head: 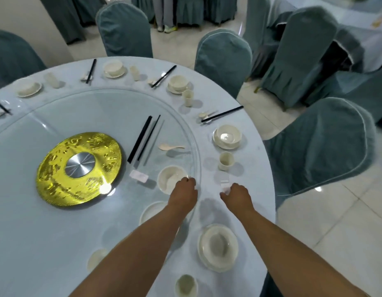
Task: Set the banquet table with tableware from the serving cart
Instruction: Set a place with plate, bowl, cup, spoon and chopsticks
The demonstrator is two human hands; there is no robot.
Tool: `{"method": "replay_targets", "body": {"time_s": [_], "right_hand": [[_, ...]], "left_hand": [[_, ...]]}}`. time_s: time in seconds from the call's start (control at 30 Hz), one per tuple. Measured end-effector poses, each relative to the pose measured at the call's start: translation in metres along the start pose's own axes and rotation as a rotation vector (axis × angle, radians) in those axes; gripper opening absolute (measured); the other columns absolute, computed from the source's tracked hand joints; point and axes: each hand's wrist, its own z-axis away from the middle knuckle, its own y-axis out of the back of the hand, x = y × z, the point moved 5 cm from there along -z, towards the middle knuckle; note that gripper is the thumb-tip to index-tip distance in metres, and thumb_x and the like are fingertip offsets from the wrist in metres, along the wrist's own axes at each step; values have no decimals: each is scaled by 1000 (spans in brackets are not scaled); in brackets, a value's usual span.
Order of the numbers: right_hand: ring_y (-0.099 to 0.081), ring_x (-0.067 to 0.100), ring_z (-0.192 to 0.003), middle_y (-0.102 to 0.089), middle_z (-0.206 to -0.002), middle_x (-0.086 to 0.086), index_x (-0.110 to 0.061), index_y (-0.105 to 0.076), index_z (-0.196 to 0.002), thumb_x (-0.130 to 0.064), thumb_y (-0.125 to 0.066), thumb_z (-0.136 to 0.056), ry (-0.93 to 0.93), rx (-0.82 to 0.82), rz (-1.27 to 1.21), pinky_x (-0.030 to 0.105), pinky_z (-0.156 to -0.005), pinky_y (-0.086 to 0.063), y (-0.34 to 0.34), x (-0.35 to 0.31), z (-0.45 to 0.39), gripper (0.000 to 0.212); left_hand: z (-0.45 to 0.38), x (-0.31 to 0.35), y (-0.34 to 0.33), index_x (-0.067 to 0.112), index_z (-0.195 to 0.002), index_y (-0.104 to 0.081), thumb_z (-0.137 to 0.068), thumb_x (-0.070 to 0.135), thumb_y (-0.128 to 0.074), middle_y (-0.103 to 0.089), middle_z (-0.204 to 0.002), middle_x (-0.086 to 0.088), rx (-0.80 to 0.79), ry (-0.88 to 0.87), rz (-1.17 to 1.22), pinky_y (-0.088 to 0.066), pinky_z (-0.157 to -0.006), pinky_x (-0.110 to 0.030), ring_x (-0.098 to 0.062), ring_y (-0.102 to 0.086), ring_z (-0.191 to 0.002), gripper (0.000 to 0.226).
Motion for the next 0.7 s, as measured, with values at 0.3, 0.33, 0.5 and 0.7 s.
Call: {"method": "replay_targets", "body": {"time_s": [0.3,0.33,0.5,0.7], "right_hand": [[-61,28,-107,-61,-115,13,-5,-56,-115,-40,-66,-87,-98,-74,-6,28,-80,-45,-29,41,-11,46],[-61,28,-107,-61,-116,13,-5,-56,-116,-40,-66,-88,-104,-87,-5,28,-81,-45,-34,42,-12,46],[-61,27,-109,-58,-121,13,-6,-49,-122,-36,-64,-89,-118,-118,17,29,-84,-47,-47,39,-19,46],[-59,28,-112,-57,-122,14,-8,-43,-124,-36,-66,-90,-148,-123,-16,32,-88,-48,-52,36,-17,50]], "left_hand": [[-7,4,-54,9,-112,-59,-93,8,-45,-55,-120,-10,-214,-29,-383,-41,-91,-32,-26,-54,-115,23],[-7,2,-56,8,-111,-59,-93,7,-44,-55,-120,-10,-222,-29,-417,-41,-93,-33,-26,-53,-117,23],[-14,-3,-52,7,-120,-58,-92,2,-44,-63,-120,-10,-222,3,-512,-48,-91,-34,-27,-62,-112,32],[-9,0,-51,7,-126,-55,-93,5,-43,-60,-126,-10,-242,-19,-565,-47,-94,-35,-26,-59,-116,35]]}}
